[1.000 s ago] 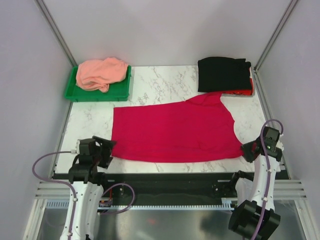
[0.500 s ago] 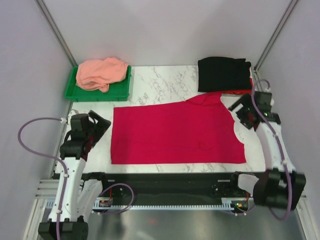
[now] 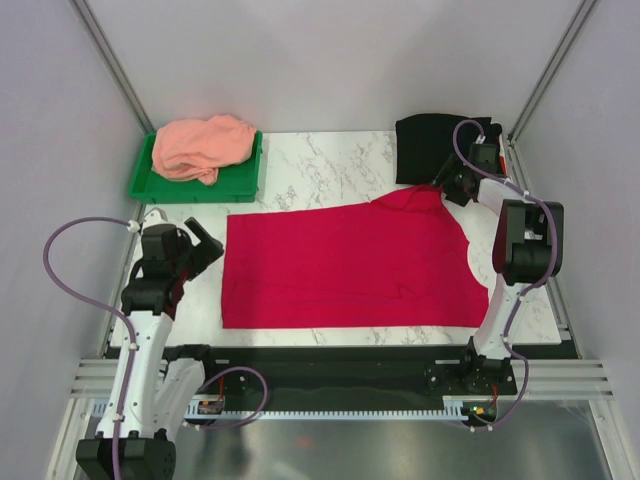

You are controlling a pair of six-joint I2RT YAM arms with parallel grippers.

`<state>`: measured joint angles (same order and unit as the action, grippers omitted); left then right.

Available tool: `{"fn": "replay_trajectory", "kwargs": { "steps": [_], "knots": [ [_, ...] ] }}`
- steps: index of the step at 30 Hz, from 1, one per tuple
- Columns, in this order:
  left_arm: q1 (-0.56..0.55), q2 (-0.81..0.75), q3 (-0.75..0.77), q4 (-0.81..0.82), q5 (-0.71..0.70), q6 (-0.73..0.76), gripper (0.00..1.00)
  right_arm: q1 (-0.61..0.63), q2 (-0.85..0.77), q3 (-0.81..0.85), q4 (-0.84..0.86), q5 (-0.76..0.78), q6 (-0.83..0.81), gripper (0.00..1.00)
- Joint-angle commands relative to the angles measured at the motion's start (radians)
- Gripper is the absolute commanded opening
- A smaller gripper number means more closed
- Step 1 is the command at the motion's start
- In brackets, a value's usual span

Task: Fold and stack the t-shirts

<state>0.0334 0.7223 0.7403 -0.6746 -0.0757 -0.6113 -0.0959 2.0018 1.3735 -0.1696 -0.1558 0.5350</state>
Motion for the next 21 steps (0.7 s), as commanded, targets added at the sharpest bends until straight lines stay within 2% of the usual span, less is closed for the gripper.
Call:
{"fn": "replay_trajectory", "kwargs": {
  "steps": [1,6,8,9,12,13,14,16,18,19,20,21],
  "knots": [
    [0.005,0.019,-0.002,0.046,0.013,0.064,0.99,0.015,0.041,0.076,0.110,-0.041,-0.039,0.70],
    [0.005,0.028,-0.007,0.053,0.017,0.059,0.99,0.033,0.074,0.081,0.131,-0.044,-0.040,0.65],
    [0.005,0.031,-0.015,0.059,0.017,0.051,0.98,0.041,0.072,0.064,0.146,-0.045,-0.046,0.54],
    [0.005,0.035,-0.018,0.064,0.017,0.044,0.98,0.041,0.071,0.053,0.160,-0.047,-0.047,0.42],
    [0.005,0.077,-0.027,0.085,0.024,0.019,0.97,0.041,0.071,0.049,0.163,-0.056,-0.053,0.17],
    [0.005,0.095,-0.032,0.124,0.031,0.015,0.97,0.041,0.063,0.041,0.162,-0.057,-0.053,0.06],
    [0.005,0.150,-0.033,0.145,0.039,0.010,0.96,0.041,0.054,0.033,0.162,-0.060,-0.053,0.01],
    [0.003,0.236,0.003,0.196,0.036,-0.010,0.96,0.041,0.026,0.012,0.162,-0.071,-0.052,0.00],
    [0.005,0.406,0.059,0.219,0.045,-0.010,0.94,0.042,0.003,-0.004,0.162,-0.085,-0.052,0.00],
    [0.005,0.466,0.136,0.219,0.054,-0.002,0.92,0.044,-0.026,-0.020,0.162,-0.105,-0.056,0.00],
    [0.005,0.585,0.177,0.224,0.071,0.007,0.86,0.047,-0.044,-0.030,0.162,-0.111,-0.061,0.00],
    [0.003,0.636,0.215,0.227,0.071,0.031,0.83,0.048,-0.061,-0.039,0.162,-0.114,-0.078,0.00]
  ]
}}
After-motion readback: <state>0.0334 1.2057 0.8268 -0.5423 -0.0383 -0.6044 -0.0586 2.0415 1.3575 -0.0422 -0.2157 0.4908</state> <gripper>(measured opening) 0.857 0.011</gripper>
